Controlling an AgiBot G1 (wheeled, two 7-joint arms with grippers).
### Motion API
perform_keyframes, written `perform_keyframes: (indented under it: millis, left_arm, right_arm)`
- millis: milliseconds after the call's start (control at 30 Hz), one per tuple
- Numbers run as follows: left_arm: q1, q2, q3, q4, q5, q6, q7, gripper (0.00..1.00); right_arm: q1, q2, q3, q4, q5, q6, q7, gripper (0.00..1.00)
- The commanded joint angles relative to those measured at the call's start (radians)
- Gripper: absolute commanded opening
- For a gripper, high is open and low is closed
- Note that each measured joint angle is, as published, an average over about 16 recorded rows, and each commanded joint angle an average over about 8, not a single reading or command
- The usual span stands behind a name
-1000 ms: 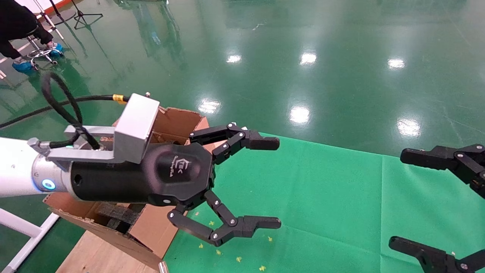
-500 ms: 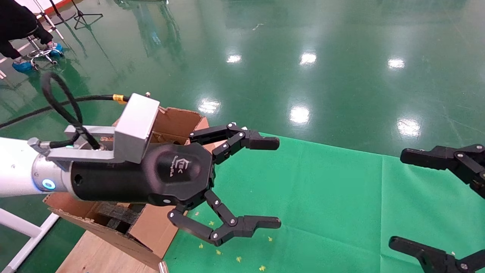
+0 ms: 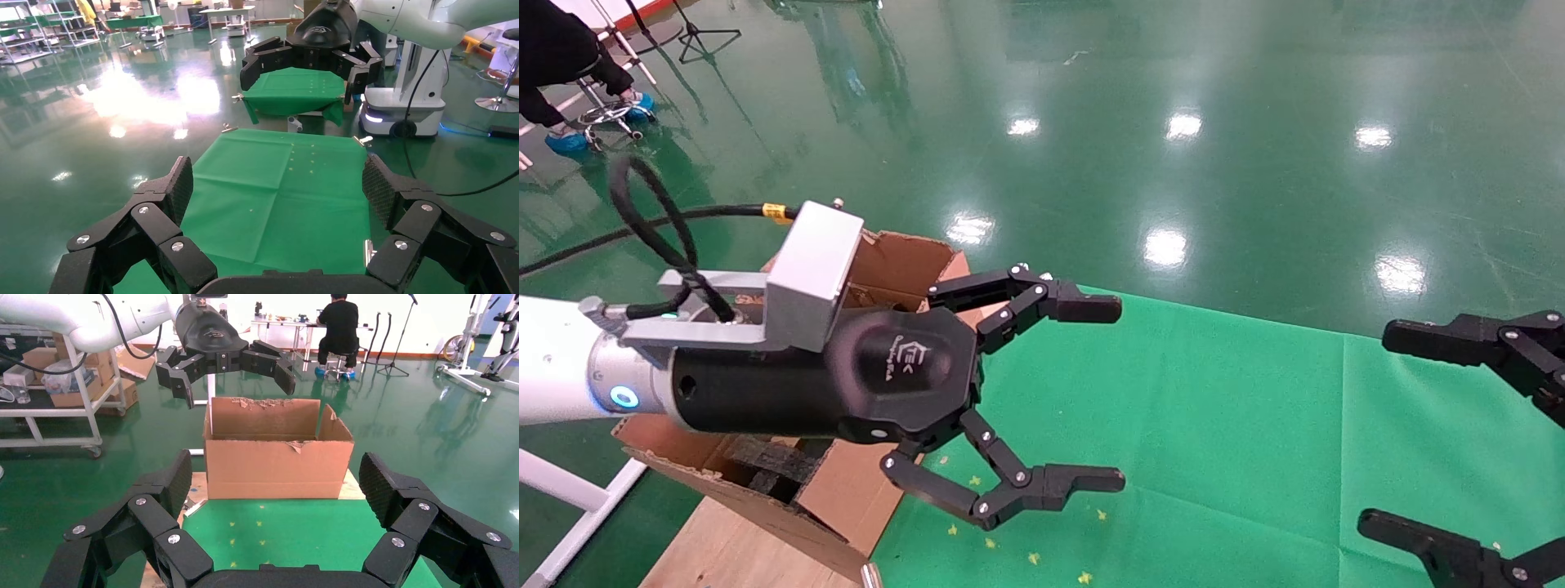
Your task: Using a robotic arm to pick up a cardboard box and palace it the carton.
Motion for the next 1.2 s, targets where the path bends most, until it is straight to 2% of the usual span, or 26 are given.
perform_keyframes:
  millis: [33, 1200]
  left_arm:
    - [0.0, 0.0, 0.0, 0.0, 0.0, 0.0, 0.0, 1.0]
    - [0.0, 0.0, 0.0, 0.0, 0.0, 0.0, 0.0, 1.0]
  right_arm:
    - [0.0, 0.0, 0.0, 0.0, 0.0, 0.0, 0.0, 1.0]
    - [0.0, 0.0, 0.0, 0.0, 0.0, 0.0, 0.0, 1.0]
